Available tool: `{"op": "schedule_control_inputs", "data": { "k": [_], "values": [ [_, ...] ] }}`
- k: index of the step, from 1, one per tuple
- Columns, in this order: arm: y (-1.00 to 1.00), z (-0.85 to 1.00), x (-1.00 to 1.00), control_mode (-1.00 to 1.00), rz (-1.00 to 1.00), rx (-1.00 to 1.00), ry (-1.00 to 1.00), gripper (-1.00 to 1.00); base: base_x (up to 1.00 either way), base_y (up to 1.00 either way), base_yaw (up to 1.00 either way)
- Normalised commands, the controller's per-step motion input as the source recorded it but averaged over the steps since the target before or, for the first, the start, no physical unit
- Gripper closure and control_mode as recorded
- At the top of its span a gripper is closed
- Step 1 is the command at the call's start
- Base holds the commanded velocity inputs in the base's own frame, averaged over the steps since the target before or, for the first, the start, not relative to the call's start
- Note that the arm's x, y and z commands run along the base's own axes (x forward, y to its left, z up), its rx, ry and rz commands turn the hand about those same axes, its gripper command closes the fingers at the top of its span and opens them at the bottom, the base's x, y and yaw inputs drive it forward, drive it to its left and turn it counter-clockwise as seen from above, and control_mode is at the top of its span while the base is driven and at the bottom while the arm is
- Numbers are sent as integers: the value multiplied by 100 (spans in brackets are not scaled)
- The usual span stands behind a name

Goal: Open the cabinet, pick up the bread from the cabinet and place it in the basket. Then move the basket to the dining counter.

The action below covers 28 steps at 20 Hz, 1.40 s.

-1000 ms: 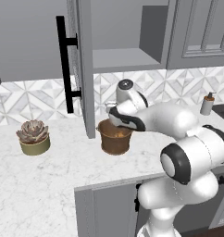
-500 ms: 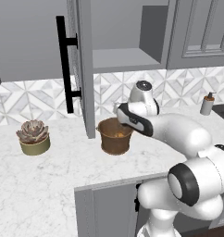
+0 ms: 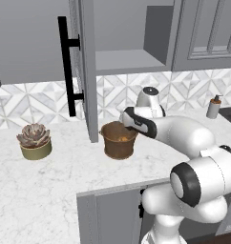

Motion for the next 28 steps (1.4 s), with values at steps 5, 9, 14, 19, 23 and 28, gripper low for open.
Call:
{"op": "schedule_control_inputs", "data": {
  "k": [5,9,14,19,23,28],
  "values": [
    [-18,-11,0,-100,4,7,5,-100,0,0,0],
    [-3,-34,0,-100,1,9,0,-100,0,0,0],
    [0,-44,3,-100,0,5,0,-100,0,0,0],
    [1,-39,11,-100,0,2,0,-100,0,0,0],
    [13,-20,18,-100,0,0,0,-100,0,0,0],
    [31,-19,19,-100,0,0,0,-100,0,0,0]
  ]
}}
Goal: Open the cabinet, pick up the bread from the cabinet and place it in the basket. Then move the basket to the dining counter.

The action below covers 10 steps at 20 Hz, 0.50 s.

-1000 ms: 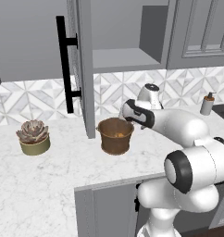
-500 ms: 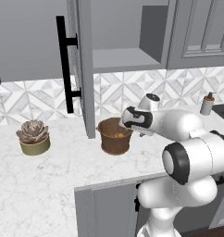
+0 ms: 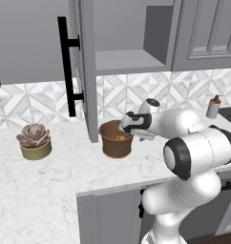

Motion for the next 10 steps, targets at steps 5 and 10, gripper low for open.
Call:
{"op": "schedule_control_inputs", "data": {
  "k": [5,10],
  "values": [
    [45,-41,11,-100,0,0,1,100,0,0,0],
    [51,-59,-1,-100,0,-2,4,100,0,0,0]
  ]
}}
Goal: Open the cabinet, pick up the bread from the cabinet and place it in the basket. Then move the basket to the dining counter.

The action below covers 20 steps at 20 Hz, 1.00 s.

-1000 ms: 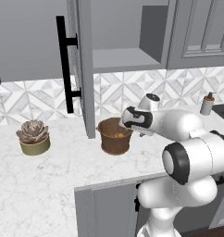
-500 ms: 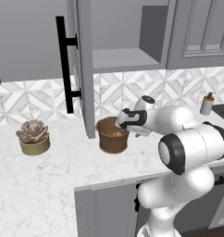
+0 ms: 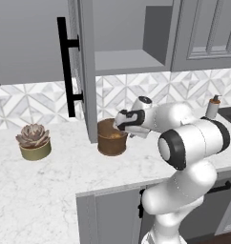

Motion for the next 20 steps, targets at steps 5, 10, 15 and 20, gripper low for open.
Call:
{"op": "schedule_control_inputs", "data": {
  "k": [5,10,15,20],
  "values": [
    [27,-68,-33,-100,4,-15,11,100,0,0,0],
    [-44,-6,-51,-100,-7,0,-2,100,0,0,0],
    [-67,1,-27,-100,-10,4,-8,100,0,0,0],
    [-46,53,-38,-100,-6,4,-3,100,0,0,0]
  ]
}}
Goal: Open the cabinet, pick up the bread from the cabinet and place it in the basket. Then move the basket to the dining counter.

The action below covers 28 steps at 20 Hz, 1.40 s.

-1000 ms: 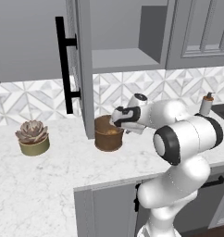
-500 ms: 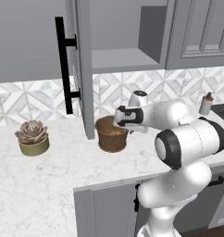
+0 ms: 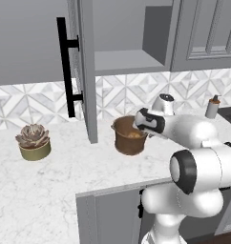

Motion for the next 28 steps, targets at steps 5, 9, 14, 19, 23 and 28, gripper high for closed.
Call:
{"op": "schedule_control_inputs", "data": {
  "k": [5,9,14,19,23,28],
  "values": [
    [-49,82,-52,-100,-4,1,5,100,0,0,0],
    [-45,83,-50,-100,-8,0,0,100,0,0,0],
    [-51,67,-52,-100,-10,-1,0,100,0,0,0],
    [-24,73,-66,-100,-6,-2,1,100,0,0,0],
    [0,65,-71,-100,0,0,-3,100,0,0,0],
    [0,48,-51,-100,0,0,-5,100,0,0,0]
  ]
}}
